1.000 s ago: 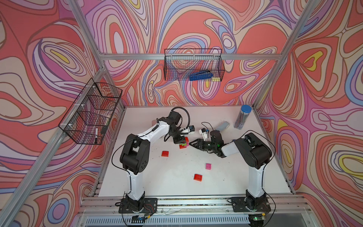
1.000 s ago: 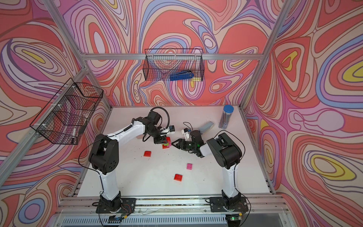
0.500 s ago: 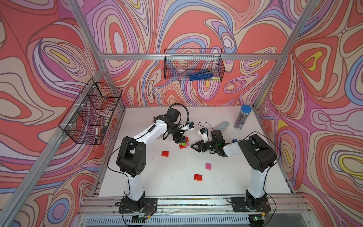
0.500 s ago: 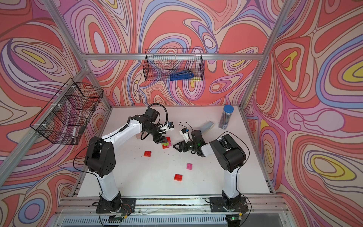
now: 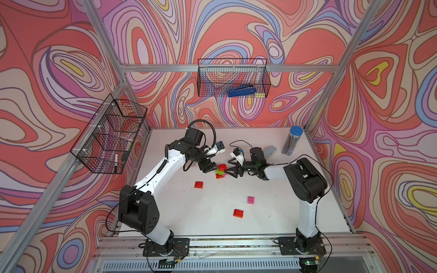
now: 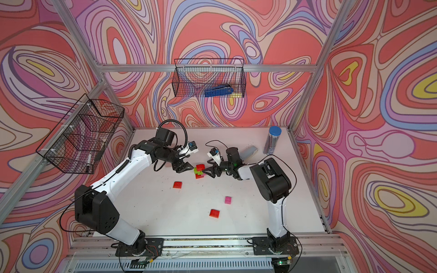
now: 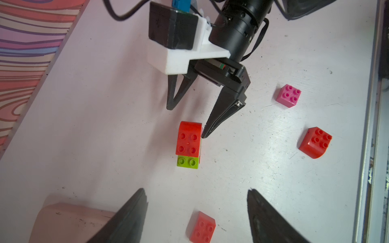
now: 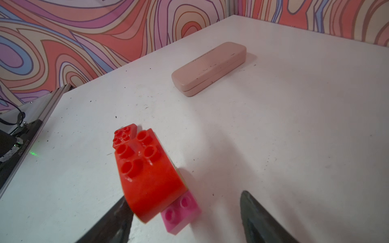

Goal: Assemble the letter s with lego
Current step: Adjust the lego brick at the center of the board.

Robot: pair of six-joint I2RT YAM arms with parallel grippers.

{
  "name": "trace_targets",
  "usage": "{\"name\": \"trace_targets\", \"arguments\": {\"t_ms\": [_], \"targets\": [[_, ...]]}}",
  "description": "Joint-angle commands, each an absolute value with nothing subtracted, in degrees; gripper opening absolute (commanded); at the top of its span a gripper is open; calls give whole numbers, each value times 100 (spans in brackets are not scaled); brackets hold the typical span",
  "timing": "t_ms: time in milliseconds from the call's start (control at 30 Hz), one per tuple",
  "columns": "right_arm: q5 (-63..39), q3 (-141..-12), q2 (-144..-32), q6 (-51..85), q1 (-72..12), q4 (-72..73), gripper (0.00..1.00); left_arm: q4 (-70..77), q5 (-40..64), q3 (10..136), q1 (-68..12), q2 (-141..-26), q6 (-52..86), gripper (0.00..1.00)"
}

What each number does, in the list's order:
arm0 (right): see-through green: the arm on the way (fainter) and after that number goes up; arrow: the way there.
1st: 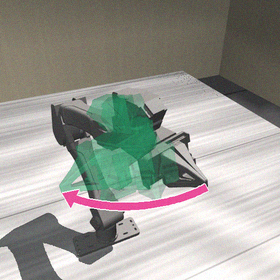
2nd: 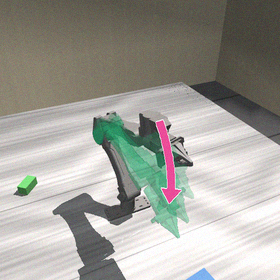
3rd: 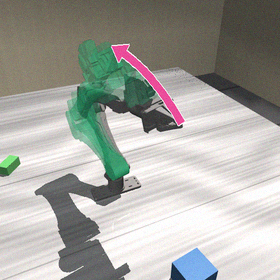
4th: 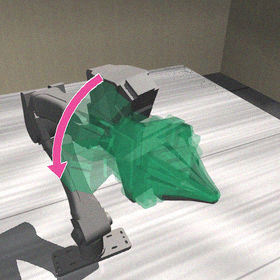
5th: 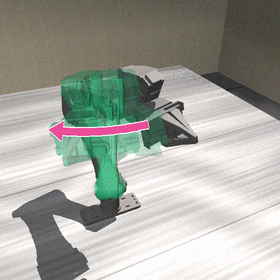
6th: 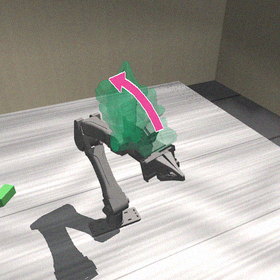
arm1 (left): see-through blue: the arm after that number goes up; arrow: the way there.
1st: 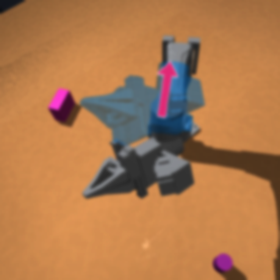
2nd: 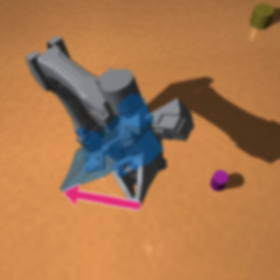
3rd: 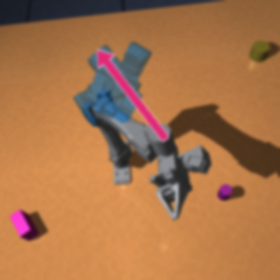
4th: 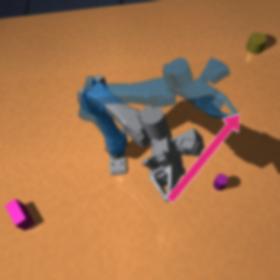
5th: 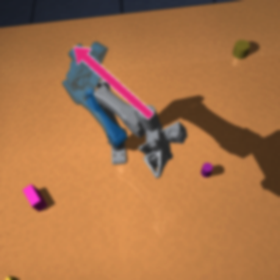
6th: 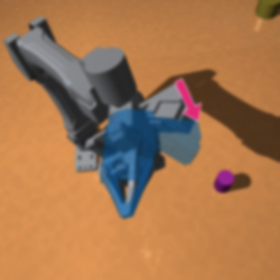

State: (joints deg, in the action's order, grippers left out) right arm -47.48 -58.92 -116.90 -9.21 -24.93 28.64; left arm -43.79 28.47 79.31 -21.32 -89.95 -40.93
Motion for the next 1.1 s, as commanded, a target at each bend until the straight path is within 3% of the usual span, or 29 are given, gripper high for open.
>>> {"name": "trace_targets", "arguments": {"t_ms": [0,833,1067], "targets": [[-4983,-6069,-11952,-1082,-2551,2567,80,-4564,2954,7699,-2083,-8804,-3990,77],[-5125,-6236,-12166,-1540,-2830,2293,68,-4781,2926,7602,-2039,-8971,-4046,76],[-5021,-6021,-12041,-1516,-2867,2383,59,-4812,2944,7631,-2039,-9057,-4051,76]]}}
